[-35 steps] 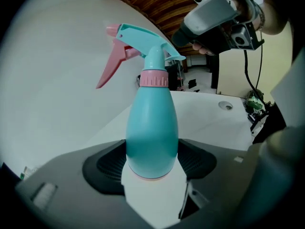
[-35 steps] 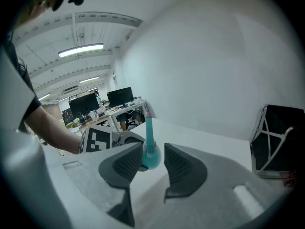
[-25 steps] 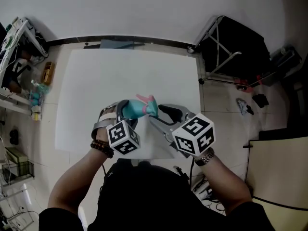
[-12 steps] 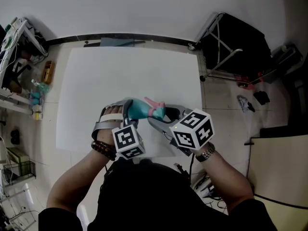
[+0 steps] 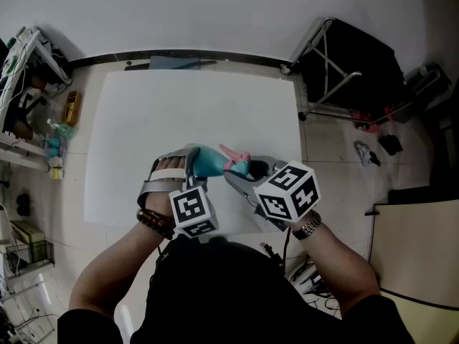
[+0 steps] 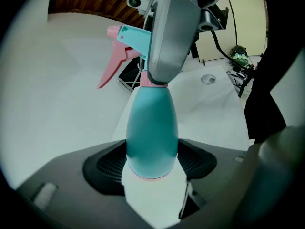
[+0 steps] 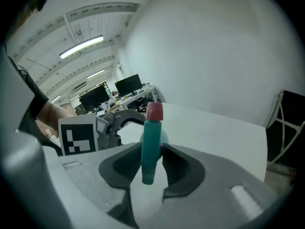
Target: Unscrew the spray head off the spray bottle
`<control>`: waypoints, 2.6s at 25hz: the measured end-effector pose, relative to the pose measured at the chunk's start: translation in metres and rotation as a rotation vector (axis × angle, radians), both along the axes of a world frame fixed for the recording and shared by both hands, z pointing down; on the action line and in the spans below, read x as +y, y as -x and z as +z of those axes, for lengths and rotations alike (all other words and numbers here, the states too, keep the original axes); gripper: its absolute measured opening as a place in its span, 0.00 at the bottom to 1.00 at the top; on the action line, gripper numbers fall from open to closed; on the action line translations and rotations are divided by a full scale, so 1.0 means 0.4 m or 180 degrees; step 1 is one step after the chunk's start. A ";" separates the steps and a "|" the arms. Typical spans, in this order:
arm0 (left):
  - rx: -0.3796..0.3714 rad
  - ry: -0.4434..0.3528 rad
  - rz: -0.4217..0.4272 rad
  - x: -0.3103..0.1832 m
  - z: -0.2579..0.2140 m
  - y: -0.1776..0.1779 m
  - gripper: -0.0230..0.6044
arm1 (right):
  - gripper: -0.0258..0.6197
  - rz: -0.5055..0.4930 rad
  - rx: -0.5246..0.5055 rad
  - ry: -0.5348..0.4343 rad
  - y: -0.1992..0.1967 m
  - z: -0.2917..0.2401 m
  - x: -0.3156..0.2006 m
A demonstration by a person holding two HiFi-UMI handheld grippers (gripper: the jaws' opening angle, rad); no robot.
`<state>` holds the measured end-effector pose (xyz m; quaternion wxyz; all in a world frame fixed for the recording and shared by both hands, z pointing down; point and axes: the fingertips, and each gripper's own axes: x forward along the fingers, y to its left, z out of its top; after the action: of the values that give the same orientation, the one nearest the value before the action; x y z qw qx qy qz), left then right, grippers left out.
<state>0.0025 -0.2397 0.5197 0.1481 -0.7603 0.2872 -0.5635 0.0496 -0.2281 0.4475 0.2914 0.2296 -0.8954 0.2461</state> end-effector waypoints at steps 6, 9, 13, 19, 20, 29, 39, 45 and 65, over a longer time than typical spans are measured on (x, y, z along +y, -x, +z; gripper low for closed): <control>0.0027 0.0091 0.0050 0.007 -0.008 -0.004 0.61 | 0.23 -0.0237 0.0056 -0.0159 0.000 -0.010 0.007; 0.0027 0.0128 0.0076 0.011 -0.014 -0.002 0.61 | 0.22 -0.0383 0.0111 -0.0276 0.003 -0.015 0.013; 0.0006 0.0208 0.0091 0.015 -0.017 0.000 0.60 | 0.22 -0.0594 0.0247 -0.0492 0.008 -0.020 0.019; -0.0010 0.0359 0.0161 0.034 -0.015 0.000 0.60 | 0.22 -0.1075 0.0486 -0.0886 0.022 -0.026 0.049; -0.0003 0.0385 0.0195 0.039 -0.017 -0.001 0.60 | 0.22 -0.1185 0.0519 -0.0977 0.022 -0.029 0.056; 0.0090 0.0771 0.0630 0.100 -0.042 -0.019 0.60 | 0.22 -0.2170 0.0992 -0.1923 0.007 -0.050 0.122; 0.0128 0.1278 0.1044 0.177 -0.043 -0.024 0.60 | 0.22 -0.3427 0.1982 -0.3544 0.000 -0.041 0.207; 0.0223 0.1414 0.1053 0.186 -0.040 -0.024 0.60 | 0.22 -0.3814 0.2309 -0.4480 -0.002 -0.026 0.217; 0.0458 0.0776 0.0238 0.037 -0.039 0.036 0.60 | 0.47 -0.2296 0.1698 -0.2862 -0.091 -0.088 0.111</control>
<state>-0.0119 -0.2248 0.5040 0.0546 -0.8213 0.1980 -0.5323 0.0860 -0.1839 0.4123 0.4441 0.0669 -0.8290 -0.3333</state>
